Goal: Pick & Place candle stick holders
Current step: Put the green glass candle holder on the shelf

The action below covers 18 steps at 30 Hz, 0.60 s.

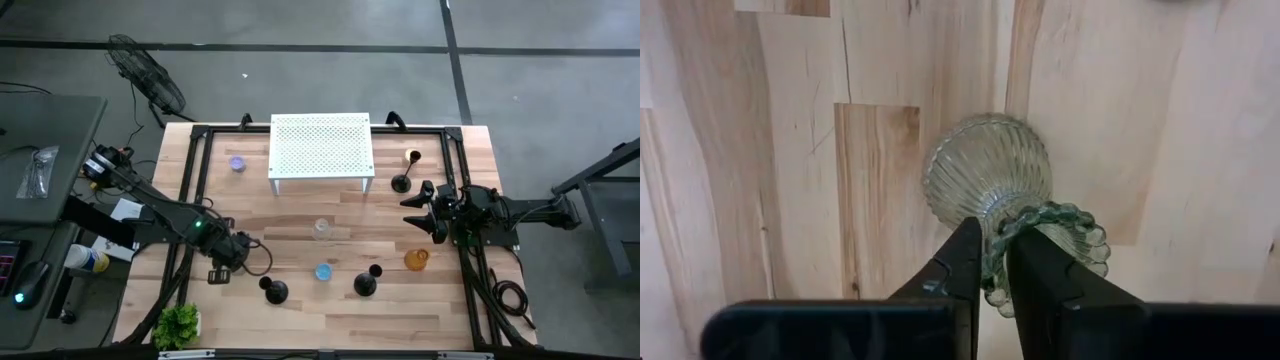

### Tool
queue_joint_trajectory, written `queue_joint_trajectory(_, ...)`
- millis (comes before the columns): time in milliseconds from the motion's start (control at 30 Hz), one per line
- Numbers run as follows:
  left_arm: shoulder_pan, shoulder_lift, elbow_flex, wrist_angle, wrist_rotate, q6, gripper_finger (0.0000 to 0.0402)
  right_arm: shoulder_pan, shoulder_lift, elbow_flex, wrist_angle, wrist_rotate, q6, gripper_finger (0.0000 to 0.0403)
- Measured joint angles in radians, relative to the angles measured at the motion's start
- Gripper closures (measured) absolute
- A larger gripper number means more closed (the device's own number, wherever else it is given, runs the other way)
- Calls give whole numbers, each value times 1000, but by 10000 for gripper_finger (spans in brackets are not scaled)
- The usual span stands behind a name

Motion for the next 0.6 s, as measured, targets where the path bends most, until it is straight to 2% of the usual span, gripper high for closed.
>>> queue_joint_trajectory(333,1,-16,-2,-4,50,-76,377,0,0,0,0,0,0,143)
queue_joint_trajectory(600,0,-53,5,-28,99,-255,381,0,0,0,0,0,0,143)
